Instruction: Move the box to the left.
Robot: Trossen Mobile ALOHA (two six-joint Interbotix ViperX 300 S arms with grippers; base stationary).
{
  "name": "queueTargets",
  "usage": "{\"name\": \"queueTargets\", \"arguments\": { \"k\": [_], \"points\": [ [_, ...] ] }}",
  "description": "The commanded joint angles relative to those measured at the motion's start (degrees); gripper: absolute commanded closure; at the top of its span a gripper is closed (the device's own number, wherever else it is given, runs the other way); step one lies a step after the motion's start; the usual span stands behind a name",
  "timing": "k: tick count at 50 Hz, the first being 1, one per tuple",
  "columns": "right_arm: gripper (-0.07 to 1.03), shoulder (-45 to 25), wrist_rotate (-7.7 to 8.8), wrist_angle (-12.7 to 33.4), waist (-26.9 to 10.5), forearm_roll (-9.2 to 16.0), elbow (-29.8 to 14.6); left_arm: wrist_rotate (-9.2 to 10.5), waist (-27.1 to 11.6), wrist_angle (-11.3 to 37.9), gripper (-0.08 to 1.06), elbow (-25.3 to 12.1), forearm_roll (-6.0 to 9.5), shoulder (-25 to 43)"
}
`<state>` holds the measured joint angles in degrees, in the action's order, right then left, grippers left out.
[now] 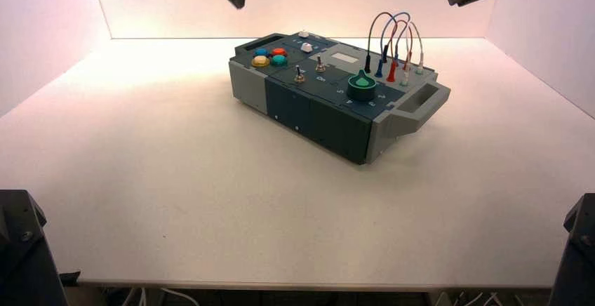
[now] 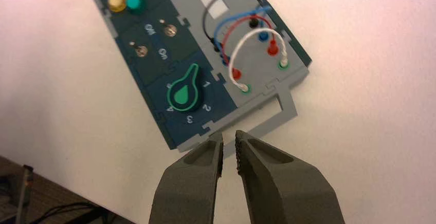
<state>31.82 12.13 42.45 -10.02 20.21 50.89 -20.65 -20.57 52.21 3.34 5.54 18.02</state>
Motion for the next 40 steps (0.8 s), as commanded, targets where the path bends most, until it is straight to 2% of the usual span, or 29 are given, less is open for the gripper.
{"name": "queueTargets", "arguments": {
  "k": [1, 3, 4, 5, 7, 9, 11, 13, 14, 24, 32, 40],
  "points": [
    [0.76, -0.8, -4.31, -0.4, 0.3, -3.7, -1.2, 0.26, -0.1, 0.4, 1.0, -4.1, -1.41, 0.4],
    [0.7, -1.1, -6.15, -0.4, 0.3, -5.3, -1.0, 0.35, -0.2, 0.5, 1.0, -5.0, -1.49, 1.0],
    [0.6, -1.8, -8.88, -0.4, 0.3, -7.9, -0.7, 0.26, -0.2, 0.6, 1.0, -5.9, -1.49, 1.6],
    [0.57, -1.8, -9.67, -0.4, 0.3, -8.5, -0.6, 0.09, -0.2, 0.7, 1.0, -6.6, -1.58, 1.8],
    [0.47, -2.3, -12.39, -0.4, 0.3, -11.3, -0.4, 0.0, -0.4, 0.9, 1.0, -7.5, -1.67, 2.4],
    [0.4, -2.7, -14.59, -0.4, 0.3, -13.5, -0.3, -0.26, -0.4, 1.0, 1.0, -8.7, -1.67, 3.2],
    [0.36, -3.0, -15.73, -0.4, 0.3, -14.9, 0.0, -0.7, -0.6, 1.5, 1.0, -9.8, -1.67, 4.0],
    [0.35, -3.2, -15.91, -0.4, 0.3, -15.1, 0.2, -0.7, -0.7, 1.8, 1.0, -10.4, -1.67, 4.5],
    [0.35, -4.0, -16.35, -0.5, 0.3, -15.1, 0.7, -0.88, -1.2, 3.3, 1.0, -12.7, -1.67, 6.6],
    [0.35, -6.6, -17.49, -1.8, 0.3, -15.0, 1.5, -2.2, -2.5, 5.4, 1.0, -15.3, -1.67, 9.9],
    [0.35, -7.6, -17.31, -3.0, 0.3, -15.1, 1.5, -2.11, -2.5, 7.8, 1.0, -16.2, -1.67, 12.0],
    [0.35, -9.3, -17.14, -4.0, 0.3, -15.1, 1.8, -2.11, -2.5, 7.8, 1.0, -18.4, -2.2, 14.9]
  ]
}}
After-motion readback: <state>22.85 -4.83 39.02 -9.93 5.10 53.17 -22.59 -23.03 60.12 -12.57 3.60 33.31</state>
